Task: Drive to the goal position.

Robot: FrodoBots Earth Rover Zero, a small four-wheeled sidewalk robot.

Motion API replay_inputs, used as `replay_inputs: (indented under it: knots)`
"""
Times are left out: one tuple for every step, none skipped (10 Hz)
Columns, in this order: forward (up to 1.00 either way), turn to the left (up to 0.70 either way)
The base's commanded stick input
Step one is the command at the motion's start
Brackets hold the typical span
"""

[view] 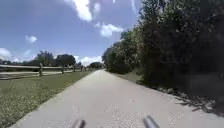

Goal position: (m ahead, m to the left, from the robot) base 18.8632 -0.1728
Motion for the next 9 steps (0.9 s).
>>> replay_inputs:
  knots:
    - [0.50, 0.00]
    - [0.50, 0.00]
    - [0.50, 0.00]
    - [0.50, 0.00]
    - [0.50, 0.00]
    - [0.50, 0.00]
    - [0.50, 0.00]
    - [0.50, 0.00]
    - [0.50, 0.00]
